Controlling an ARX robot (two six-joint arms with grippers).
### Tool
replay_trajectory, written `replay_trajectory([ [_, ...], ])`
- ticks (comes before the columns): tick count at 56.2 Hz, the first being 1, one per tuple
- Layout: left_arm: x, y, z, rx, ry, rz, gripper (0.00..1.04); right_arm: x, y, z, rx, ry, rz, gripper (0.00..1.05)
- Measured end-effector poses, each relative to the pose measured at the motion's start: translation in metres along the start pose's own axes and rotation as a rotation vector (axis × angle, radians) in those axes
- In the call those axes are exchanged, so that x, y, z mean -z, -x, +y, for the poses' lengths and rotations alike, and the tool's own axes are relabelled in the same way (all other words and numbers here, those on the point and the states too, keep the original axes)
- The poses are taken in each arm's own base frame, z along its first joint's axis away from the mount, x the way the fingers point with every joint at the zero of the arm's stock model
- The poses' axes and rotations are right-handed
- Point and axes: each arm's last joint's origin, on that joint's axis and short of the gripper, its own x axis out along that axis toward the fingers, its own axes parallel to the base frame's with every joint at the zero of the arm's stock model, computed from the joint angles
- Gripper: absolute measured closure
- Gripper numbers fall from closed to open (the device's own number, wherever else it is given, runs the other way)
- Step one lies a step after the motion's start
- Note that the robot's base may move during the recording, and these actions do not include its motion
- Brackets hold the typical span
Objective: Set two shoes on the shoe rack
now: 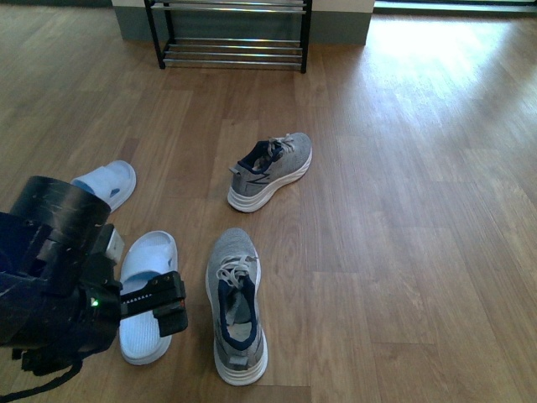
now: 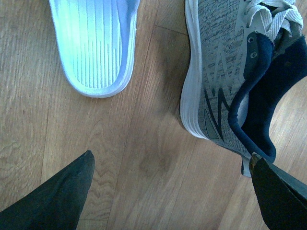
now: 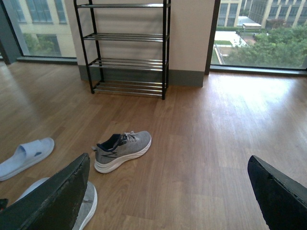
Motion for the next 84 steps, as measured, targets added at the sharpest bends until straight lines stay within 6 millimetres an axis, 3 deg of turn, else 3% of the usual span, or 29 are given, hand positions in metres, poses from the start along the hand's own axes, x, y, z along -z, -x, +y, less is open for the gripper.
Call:
replay_trajectory([
  [28, -0.029, -0.063, -0.027, 0.084, -0.092, 0.068, 0.09, 0.0, 0.0, 0.0, 0.0, 0.0, 0.0, 0.09],
  [46, -0.039, -0.112, -0.032, 0.069, -0.141, 0.08, 0.1, 0.0, 0.0, 0.0, 0.0, 0.0, 0.0, 0.09],
  [53, -0.045, -0.124, -0.031, 0.114, -0.16, 0.034, 0.37, 0.0, 0.0, 0.0, 0.0, 0.0, 0.0, 0.09],
  [68, -0.044, -0.128, -0.035, 0.108, -0.191, 0.014, 0.76, 0.0, 0.0, 0.0, 0.0, 0.0, 0.0, 0.09],
  [75, -0.043, -0.127, -0.032, 0.066, -0.191, 0.008, 1.0, 0.0, 0.0, 0.0, 0.0, 0.0, 0.0, 0.09],
  [80, -0.041, -0.11, -0.028, 0.009, -0.178, -0.018, 1.03, 0.0, 0.0, 0.0, 0.0, 0.0, 0.0, 0.09],
  [84, -0.038, -0.076, -0.016, -0.035, -0.143, -0.034, 1.03, 0.0, 0.0, 0.0, 0.0, 0.0, 0.0, 0.09],
])
